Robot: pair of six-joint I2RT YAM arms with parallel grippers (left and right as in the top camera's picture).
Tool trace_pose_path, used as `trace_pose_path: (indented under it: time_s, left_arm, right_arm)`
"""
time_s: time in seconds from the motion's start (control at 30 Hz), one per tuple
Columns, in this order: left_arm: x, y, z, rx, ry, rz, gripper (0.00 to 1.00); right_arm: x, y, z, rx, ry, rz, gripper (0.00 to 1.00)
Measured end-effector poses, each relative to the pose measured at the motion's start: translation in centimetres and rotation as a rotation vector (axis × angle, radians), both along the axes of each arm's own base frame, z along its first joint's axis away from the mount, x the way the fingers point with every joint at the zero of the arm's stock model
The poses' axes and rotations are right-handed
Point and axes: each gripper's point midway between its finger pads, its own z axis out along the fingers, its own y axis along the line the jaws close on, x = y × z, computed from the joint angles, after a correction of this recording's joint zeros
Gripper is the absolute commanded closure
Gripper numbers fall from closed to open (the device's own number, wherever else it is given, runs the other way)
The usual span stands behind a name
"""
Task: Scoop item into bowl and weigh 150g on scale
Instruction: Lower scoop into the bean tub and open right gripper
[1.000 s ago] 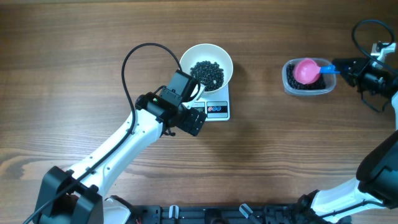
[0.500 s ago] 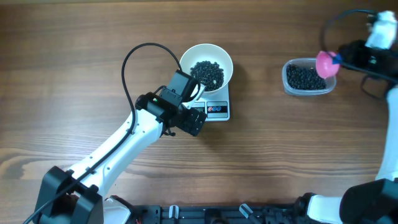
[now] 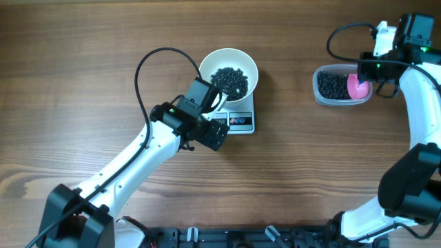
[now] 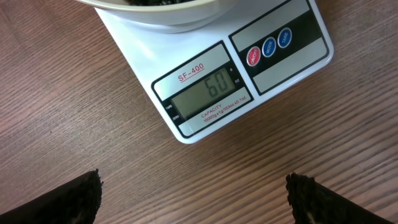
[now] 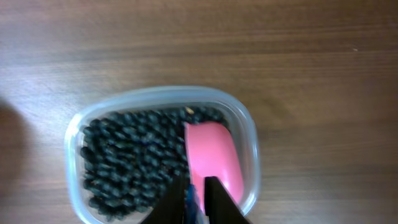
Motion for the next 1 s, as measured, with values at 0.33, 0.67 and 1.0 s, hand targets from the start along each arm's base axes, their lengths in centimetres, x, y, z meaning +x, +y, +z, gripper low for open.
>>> trace_pose_path:
  time_s: [0.33,0.67,1.0]
  left_arm:
    - [0.0,0.0,0.0,0.0,0.0,0.0,0.0]
    - [0.0,0.0,0.0,0.0,0.0,0.0,0.0]
    - [0.0,0.0,0.0,0.0,0.0,0.0,0.0]
  right_arm:
    - [-2.3,-0.3,-0.9,-0.019,0.104,-0.005,0.84]
    - [-2.3,-0.5,-0.9,-0.029,0.104,0.001,0.96]
    - [-2.0,-0.6,-0.8,-0.034,0.089,0.003,0.76]
